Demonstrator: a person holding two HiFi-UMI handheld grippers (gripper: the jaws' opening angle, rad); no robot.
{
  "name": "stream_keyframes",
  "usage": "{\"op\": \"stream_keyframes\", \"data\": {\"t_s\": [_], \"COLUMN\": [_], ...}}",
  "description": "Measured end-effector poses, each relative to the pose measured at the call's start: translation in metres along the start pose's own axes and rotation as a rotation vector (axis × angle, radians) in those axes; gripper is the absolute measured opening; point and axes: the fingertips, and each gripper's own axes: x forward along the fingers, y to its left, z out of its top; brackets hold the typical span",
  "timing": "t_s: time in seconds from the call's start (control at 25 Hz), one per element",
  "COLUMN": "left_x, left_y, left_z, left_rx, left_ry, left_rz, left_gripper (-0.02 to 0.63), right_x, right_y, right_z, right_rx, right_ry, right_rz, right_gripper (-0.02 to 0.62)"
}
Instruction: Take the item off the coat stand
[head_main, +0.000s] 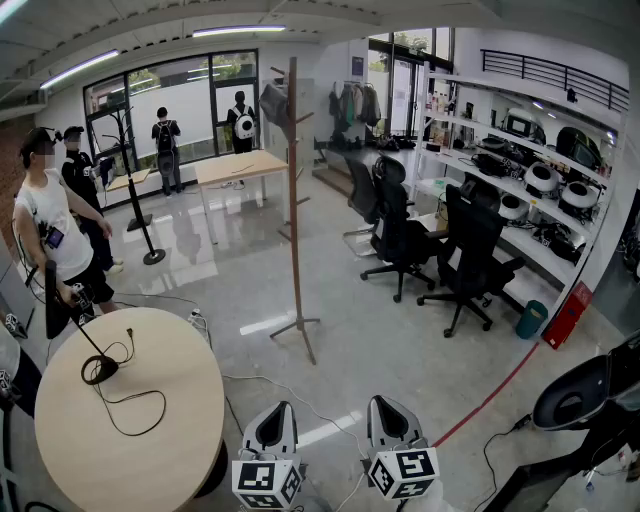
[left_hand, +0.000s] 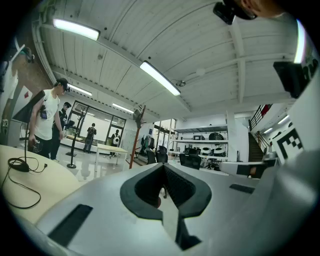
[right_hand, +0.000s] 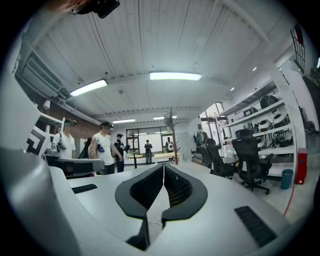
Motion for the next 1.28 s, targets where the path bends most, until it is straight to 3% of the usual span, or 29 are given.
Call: {"op": "stream_keyframes", "data": {"t_s": [0.76,1.28], "left_x": [0.108,0.198], "left_y": [0.041,0.105], "left_z": [0.007,0.019], "left_rx": [0.010,0.032], "left_ry": [-0.003,-0.010], "left_rz": [0.003,0.017], "left_gripper": [0.000,0.000], "right_x": [0.112,0.231], "right_y": [-0.030,-0.027], "right_z": [-0.001,0.006], "right_rx": [0.000,0.007], "right_ry": [0.007,-0.010], "right_rz": [0.008,0.056], "right_gripper": [0.011,0.011]}}
